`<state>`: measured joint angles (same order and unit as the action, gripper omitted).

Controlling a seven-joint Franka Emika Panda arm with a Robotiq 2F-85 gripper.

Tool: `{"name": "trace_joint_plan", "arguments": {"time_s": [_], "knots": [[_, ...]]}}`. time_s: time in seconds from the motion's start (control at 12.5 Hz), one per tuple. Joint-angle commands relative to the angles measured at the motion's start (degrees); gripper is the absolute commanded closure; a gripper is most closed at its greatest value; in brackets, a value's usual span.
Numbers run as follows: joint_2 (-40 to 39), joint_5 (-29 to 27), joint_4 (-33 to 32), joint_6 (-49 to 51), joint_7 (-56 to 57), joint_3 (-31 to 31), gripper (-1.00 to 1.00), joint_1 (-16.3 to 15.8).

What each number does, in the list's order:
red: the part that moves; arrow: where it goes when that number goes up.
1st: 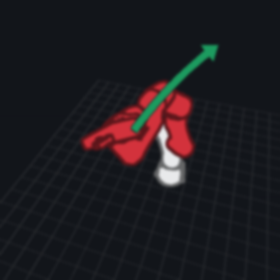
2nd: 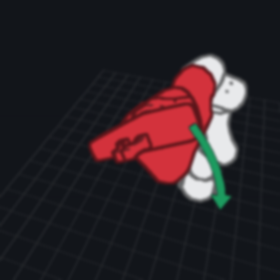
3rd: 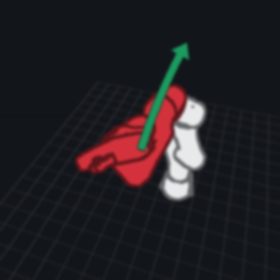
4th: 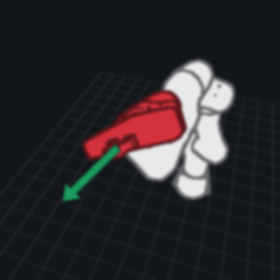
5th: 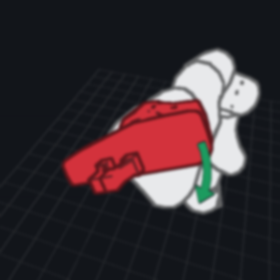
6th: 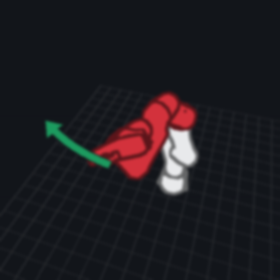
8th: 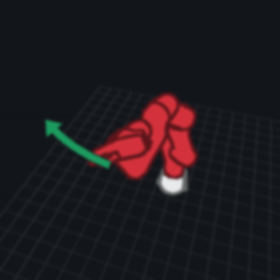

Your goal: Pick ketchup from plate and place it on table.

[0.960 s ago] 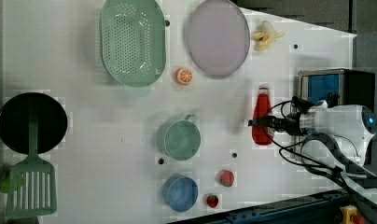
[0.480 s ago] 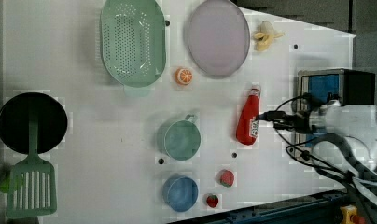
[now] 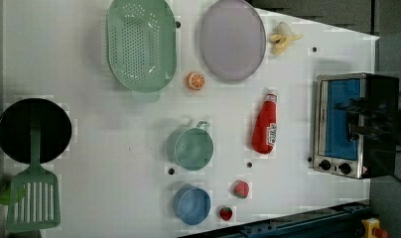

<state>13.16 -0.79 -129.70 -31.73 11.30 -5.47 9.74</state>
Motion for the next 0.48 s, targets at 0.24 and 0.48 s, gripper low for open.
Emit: {"name": "trace_joint_plan", "arguments": {"time_s": [0.24,0.48], "knots": [[3.8,0.0,11.1,20.0,-11.1,-0.4,-1.0,-0.3],[3.8,0.0,13.5,24.5,-11.1,-0.7,-1.0,-0.3]]}}
